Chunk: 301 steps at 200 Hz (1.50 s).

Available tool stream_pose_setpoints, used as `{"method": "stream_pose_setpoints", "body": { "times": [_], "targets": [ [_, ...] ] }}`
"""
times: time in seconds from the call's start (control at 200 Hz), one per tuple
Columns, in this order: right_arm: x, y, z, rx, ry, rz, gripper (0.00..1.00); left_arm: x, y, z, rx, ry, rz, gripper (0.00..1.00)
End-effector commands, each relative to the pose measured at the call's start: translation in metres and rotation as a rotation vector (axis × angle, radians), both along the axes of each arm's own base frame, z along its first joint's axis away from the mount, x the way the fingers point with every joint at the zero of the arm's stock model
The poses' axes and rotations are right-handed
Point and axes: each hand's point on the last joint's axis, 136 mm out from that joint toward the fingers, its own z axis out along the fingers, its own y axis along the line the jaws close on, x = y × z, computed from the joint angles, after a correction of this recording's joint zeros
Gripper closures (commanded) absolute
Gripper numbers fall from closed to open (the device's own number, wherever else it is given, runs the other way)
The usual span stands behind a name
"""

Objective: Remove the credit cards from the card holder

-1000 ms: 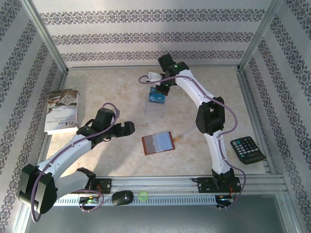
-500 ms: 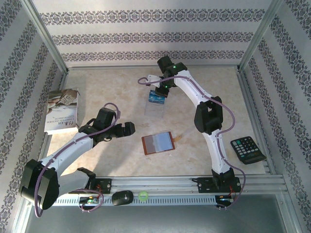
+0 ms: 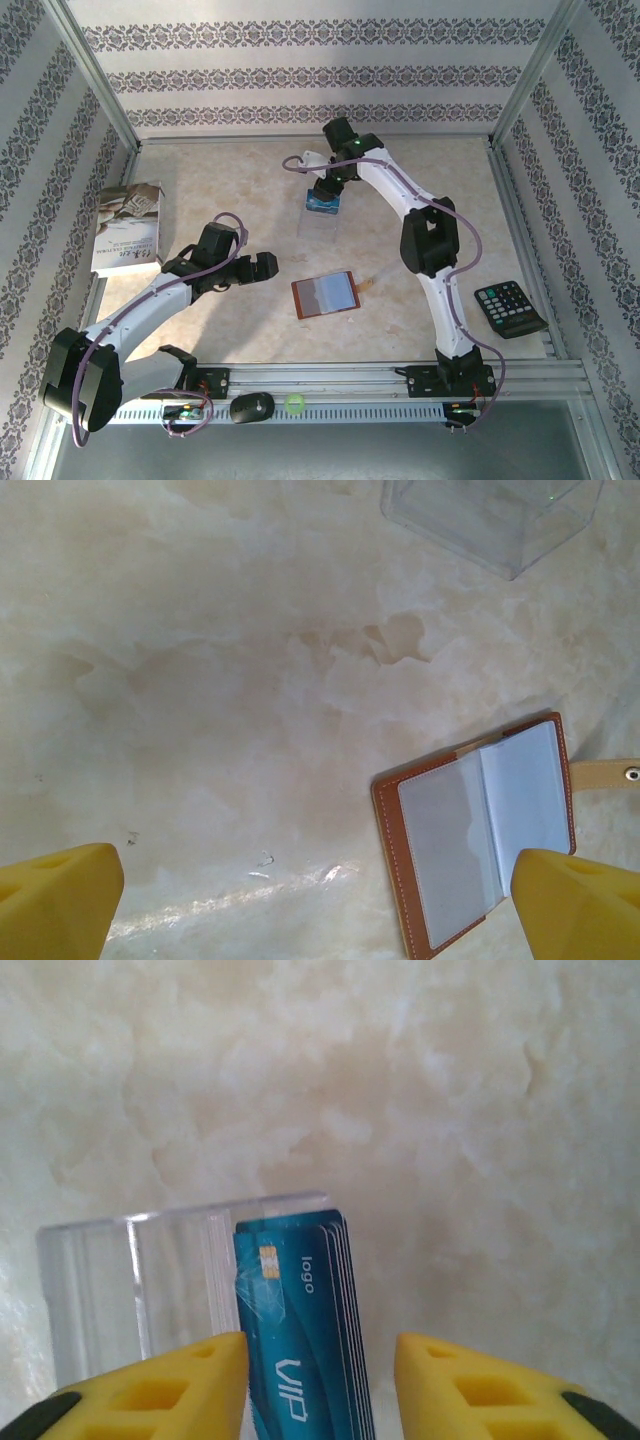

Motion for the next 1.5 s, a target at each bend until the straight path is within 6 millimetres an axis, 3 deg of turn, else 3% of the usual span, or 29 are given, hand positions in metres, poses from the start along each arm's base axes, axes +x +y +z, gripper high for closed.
{"method": "stream_pose_setpoints", "body": {
  "times": [0.0, 0.135, 0.235, 0.335, 0.425, 0.47, 0.55, 0.665, 0.754, 0.854, 1.039, 1.069, 1.169, 1.499],
  "targets": [
    [0.0, 0.026, 0.105, 0.296, -0.167, -0.045, 0.48, 0.01, 0.0, 0.016, -0.036, -0.076, 0.016, 0.01],
    [-0.017, 0.025, 0.154, 0.557, -0.198, -0.181, 0.41, 0.03, 0.009, 0.046, -0.013, -0.214, 0.062, 0.01],
    [-0.032, 0.006, 0.166, 0.745, -0.214, -0.346, 0.33, 0.049, 0.023, 0.07, 0.018, -0.328, 0.145, 0.01],
    [-0.052, -0.017, 0.153, 0.838, -0.195, -0.505, 0.22, 0.065, 0.032, 0.093, 0.022, -0.423, 0.201, 0.01],
    [-0.065, -0.042, 0.129, 0.794, -0.19, -0.665, 0.18, 0.079, 0.046, 0.104, 0.093, -0.486, 0.261, 0.01],
    [-0.073, -0.055, 0.121, 0.767, -0.201, -0.727, 0.15, 0.086, 0.058, 0.104, 0.151, -0.513, 0.308, 0.01],
    [-0.086, -0.08, 0.107, 0.724, -0.241, -0.832, 0.02, 0.096, 0.081, 0.102, 0.276, -0.557, 0.384, 0.01],
    [-0.1, -0.114, 0.093, 0.652, -0.32, -0.962, 0.02, 0.111, 0.111, 0.106, 0.506, -0.659, 0.399, 0.01],
    [-0.108, -0.131, 0.088, 0.604, -0.371, -0.989, 0.02, 0.123, 0.14, 0.098, 0.721, -0.657, 0.422, 0.01],
    [-0.113, -0.153, 0.088, 0.559, -0.411, -1.068, 0.02, 0.135, 0.16, 0.068, 0.834, -0.579, 0.376, 0.01],
    [-0.119, -0.172, 0.076, 0.53, -0.425, -1.118, 0.02, 0.14, 0.168, 0.007, 0.836, -0.588, 0.345, 0.01],
    [-0.12, -0.174, 0.074, 0.514, -0.425, -1.126, 0.02, 0.143, 0.168, 0.012, 0.853, -0.606, 0.356, 0.01],
    [-0.126, -0.181, 0.072, 0.479, -0.428, -1.135, 0.02, 0.149, 0.159, 0.004, 0.789, -0.639, 0.307, 0.01],
    [-0.146, -0.217, 0.073, 0.466, -0.515, -1.25, 0.02, 0.137, 0.164, -0.006, 0.58, -0.691, 0.293, 0.01]
  ]
}}
